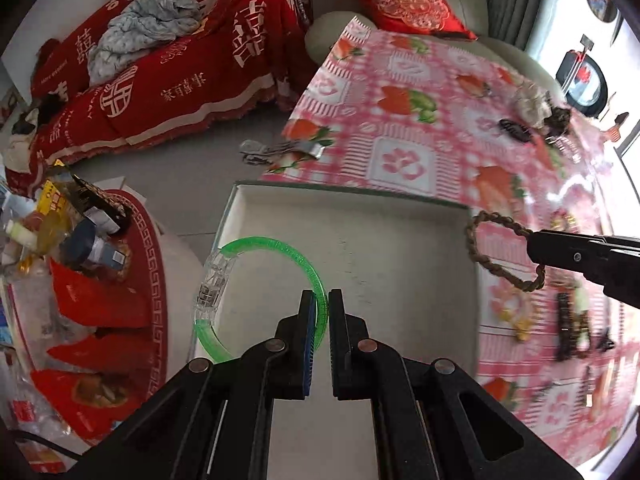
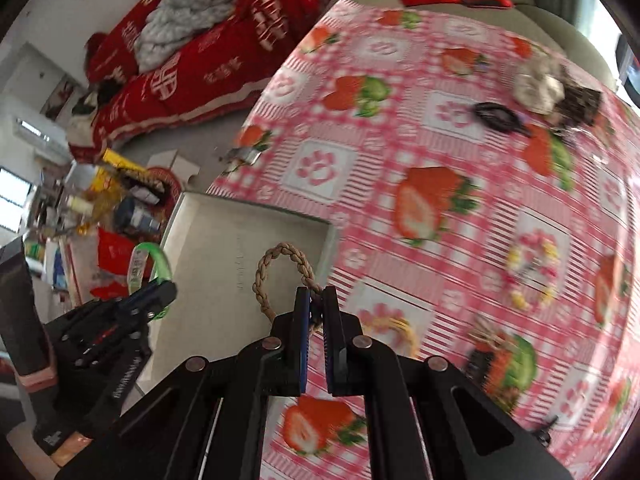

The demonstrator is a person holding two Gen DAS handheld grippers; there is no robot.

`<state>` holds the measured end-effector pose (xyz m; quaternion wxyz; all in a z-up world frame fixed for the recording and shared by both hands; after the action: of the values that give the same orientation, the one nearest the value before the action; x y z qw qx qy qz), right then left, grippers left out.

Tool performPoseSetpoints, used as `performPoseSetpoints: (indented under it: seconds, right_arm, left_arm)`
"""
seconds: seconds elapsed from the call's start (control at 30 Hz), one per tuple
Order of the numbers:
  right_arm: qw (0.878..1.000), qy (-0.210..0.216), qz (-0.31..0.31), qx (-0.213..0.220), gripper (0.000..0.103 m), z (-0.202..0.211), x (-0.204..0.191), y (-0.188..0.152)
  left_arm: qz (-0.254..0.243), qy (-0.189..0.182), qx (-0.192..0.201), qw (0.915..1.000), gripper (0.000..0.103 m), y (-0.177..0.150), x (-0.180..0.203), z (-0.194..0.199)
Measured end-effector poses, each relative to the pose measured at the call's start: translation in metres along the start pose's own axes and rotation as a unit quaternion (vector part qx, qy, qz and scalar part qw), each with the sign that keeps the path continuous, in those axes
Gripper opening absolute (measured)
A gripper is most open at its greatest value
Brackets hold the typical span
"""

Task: Organize jewelry
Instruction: 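Carry the green bangle into the white box while the right tool drops the braided bracelet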

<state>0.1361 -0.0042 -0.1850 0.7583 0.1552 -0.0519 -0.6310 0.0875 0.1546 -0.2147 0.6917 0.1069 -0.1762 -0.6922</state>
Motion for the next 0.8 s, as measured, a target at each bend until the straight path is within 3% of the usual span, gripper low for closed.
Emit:
performPoseSetpoints:
  seconds: [0.37,0.8]
  right_arm:
    - [0.999,0.003,0.029,-0.037,0.006,-0.058,-0.030,0.016]
    - [0.997,-0.017,0.043,-0.063,0.007,-0.095,-0.039,0.013]
  left_arm:
    - [-0.023,-0.001,-0.011,0.9997,0.013,0.004,0.001,-0.039]
    - [-0.039,0.019,-0.016,0.9989,0.013,-0.001,0.000,-0.043]
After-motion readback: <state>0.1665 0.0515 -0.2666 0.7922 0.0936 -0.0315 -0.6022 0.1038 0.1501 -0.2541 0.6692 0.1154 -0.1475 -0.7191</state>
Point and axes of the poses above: each gripper's, at about its wrist camera, not at the fingertips, and z roughly against the way its jaws point, x to its right, y to its top, the point moved 6 cm from there along -z, roughly the way its jaws point, and after that the axes turned 10 degrees about -y, right-handed, at the moved point
